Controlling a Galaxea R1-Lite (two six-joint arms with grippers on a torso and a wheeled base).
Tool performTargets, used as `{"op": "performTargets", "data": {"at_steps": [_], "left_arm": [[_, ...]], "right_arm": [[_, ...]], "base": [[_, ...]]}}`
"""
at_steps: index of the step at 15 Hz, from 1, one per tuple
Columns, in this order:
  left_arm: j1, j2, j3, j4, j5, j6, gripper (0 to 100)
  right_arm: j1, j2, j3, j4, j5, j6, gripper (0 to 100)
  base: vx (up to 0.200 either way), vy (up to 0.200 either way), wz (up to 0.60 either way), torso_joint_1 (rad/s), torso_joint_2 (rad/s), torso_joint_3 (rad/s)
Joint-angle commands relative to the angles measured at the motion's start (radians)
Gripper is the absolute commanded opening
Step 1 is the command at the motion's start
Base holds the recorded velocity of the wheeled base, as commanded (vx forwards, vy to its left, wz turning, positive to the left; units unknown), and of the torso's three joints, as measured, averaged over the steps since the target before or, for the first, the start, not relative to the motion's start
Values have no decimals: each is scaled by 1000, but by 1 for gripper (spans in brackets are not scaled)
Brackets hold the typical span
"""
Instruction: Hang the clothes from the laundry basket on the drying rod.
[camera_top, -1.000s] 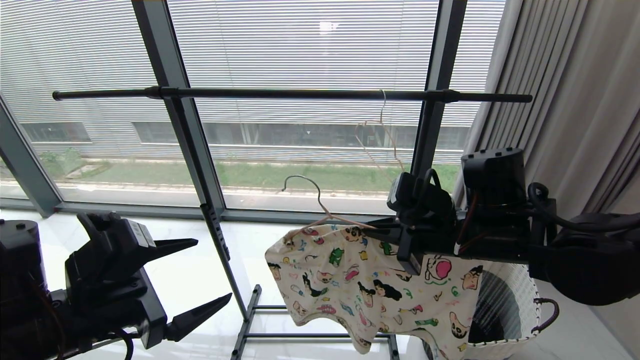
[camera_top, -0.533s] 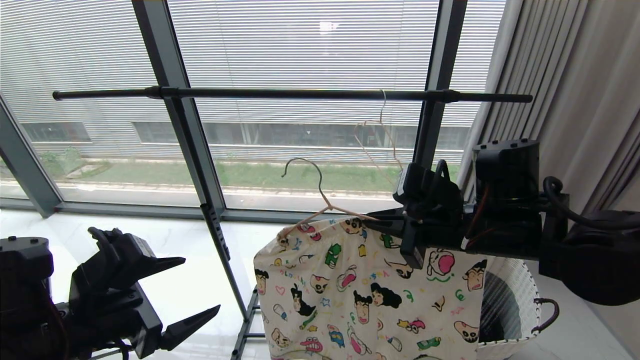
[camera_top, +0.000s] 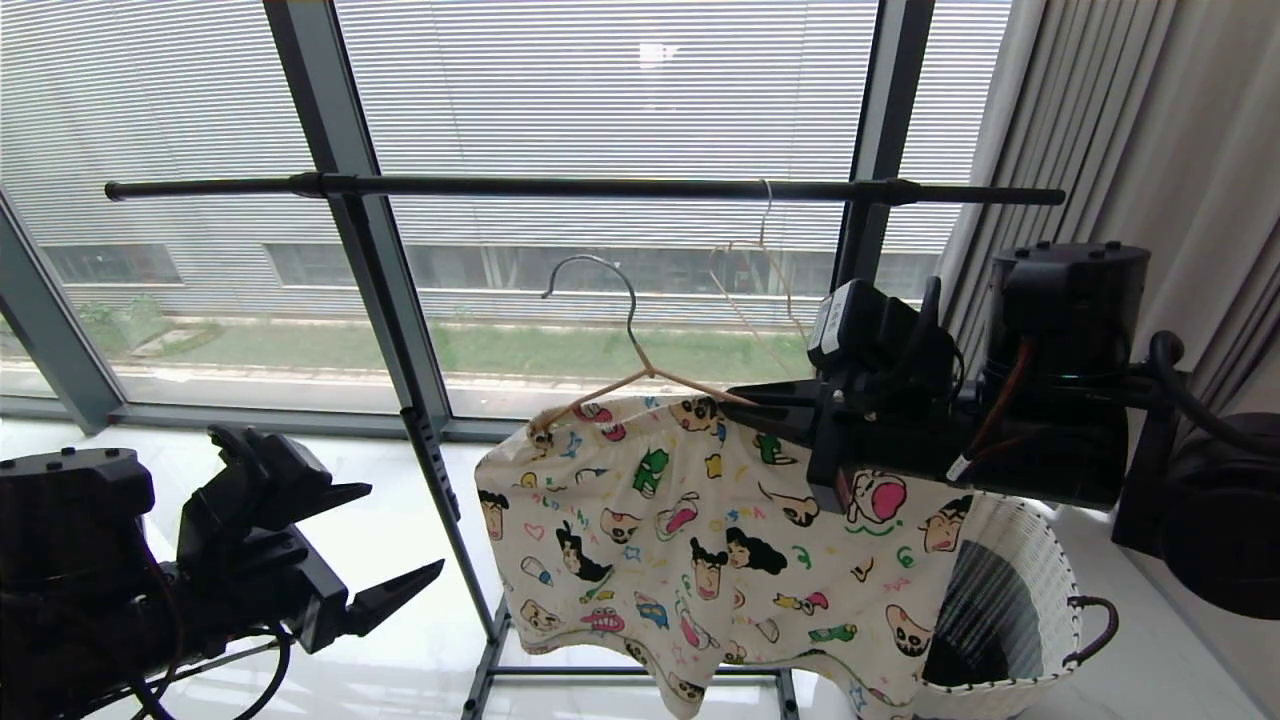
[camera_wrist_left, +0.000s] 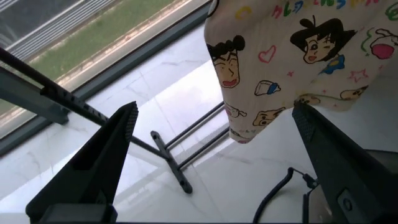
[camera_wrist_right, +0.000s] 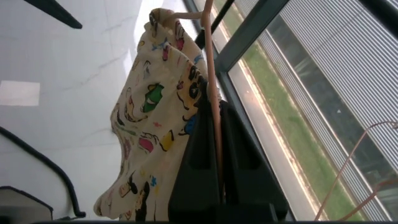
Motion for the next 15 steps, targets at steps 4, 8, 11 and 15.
{"op": "performTargets", "data": {"at_steps": [4, 8, 11, 15], "left_arm": [[26, 267, 4, -292, -65, -18, 100], [22, 272, 4, -296, -127, -13, 100], [22, 273, 6, -296, -130, -12, 100], [17, 269, 10, -296, -127, -10, 100]], "right_arm": [[6, -61, 0, 0, 16, 5, 0], [30, -76, -1, 0, 16, 7, 0], [79, -93, -1, 2, 11, 45, 0], [102, -94, -1, 2, 8, 47, 0]], "base": [[0, 0, 0, 0, 0, 0], [0, 0, 0, 0, 0, 0], [0, 0, 0, 0, 0, 0], [0, 0, 0, 0, 0, 0]]}}
